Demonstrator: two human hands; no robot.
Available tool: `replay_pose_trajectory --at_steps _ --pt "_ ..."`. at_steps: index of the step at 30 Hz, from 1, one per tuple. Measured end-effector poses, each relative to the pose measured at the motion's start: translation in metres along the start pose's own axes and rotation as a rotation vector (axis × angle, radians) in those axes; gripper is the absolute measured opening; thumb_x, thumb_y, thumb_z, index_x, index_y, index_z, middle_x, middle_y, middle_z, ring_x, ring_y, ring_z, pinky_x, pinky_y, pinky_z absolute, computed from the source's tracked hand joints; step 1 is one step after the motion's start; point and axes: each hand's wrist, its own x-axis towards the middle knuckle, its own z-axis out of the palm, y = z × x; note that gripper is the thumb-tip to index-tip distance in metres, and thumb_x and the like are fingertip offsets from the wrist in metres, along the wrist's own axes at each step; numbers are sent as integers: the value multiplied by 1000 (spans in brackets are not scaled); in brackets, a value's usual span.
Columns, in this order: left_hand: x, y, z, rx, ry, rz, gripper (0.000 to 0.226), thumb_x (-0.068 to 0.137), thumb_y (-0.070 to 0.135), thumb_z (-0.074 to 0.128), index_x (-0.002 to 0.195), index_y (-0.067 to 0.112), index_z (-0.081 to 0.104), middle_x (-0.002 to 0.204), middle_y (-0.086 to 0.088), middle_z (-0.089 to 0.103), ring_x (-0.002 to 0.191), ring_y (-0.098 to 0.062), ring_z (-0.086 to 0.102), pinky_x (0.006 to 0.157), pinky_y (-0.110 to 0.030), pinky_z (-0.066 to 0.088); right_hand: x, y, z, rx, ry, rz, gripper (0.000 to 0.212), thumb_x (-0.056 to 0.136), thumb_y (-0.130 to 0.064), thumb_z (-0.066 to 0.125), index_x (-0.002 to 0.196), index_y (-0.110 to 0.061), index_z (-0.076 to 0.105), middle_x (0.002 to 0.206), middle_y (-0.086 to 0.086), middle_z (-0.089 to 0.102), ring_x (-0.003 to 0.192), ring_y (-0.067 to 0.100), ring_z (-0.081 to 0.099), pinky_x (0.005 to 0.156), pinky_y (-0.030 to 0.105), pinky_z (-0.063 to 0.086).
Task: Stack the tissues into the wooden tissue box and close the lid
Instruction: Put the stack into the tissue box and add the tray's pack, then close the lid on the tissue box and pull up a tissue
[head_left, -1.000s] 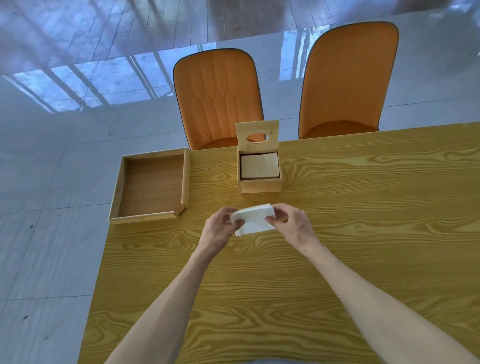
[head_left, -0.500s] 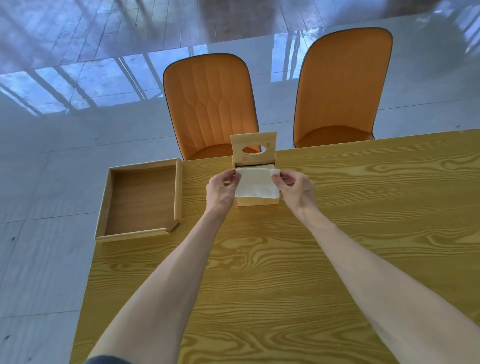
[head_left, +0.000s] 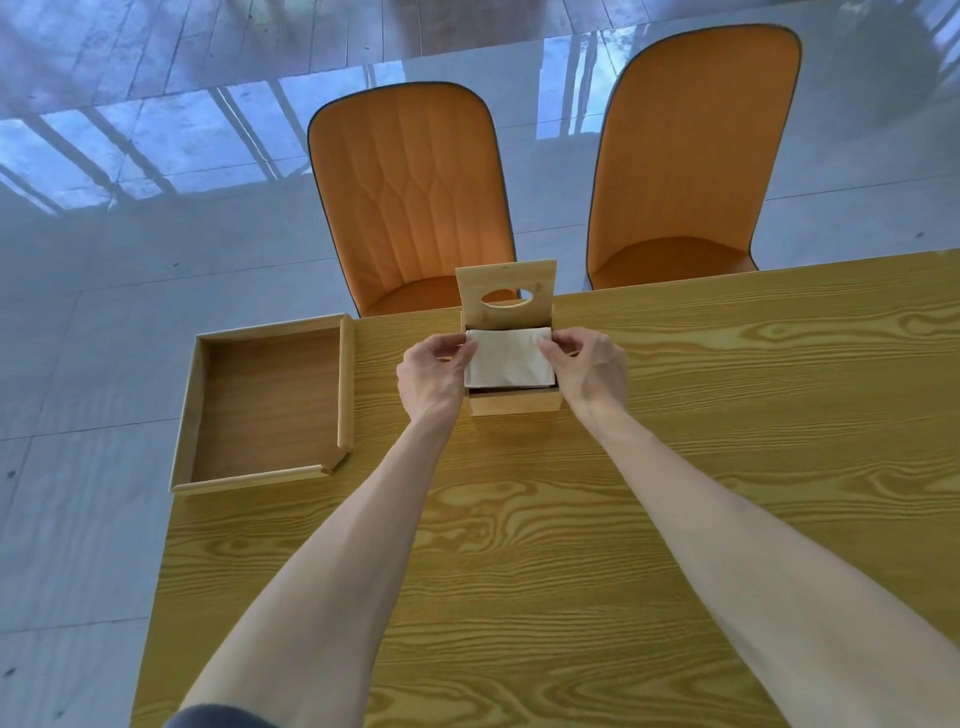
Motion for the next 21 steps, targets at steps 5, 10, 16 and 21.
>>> replay_pose_trajectory --at_steps 5,10,16,21 --pt "4 0 4 29 9 6 18 85 32 75 99 21 77 92 6 74 86 -12 68 74 -25 52 4 -1 4 -12 13 39 28 89 -36 71 105 -13 76 100 3 76 89 19 68 69 29 53" --pt "6 2 7 69 20 20 24 84 34 76 105 25 70 92 7 71 83 -13 67 74 -33 57 7 -1 4 7 22 67 23 87 -34 74 102 -17 71 91 -1 74 82 17 67 67 30 54" --pt "6 3 11 152 20 30 38 84 31 76 117 23 58 94 7 66 80 -14 63 68 -32 52 9 -2 2 19 11 110 26 86 -34 76 104 -19 63 85 -7 66 77 15 64 64 28 50" --pt "7 1 14 252 4 18 39 86 36 73 120 25 56 93 9 63 86 -18 65 73 -38 56 11 -1 -1 -7 -43 127 28 87 -38 73 104 -19 62 87 -7 64 77 14 61 64 28 48"
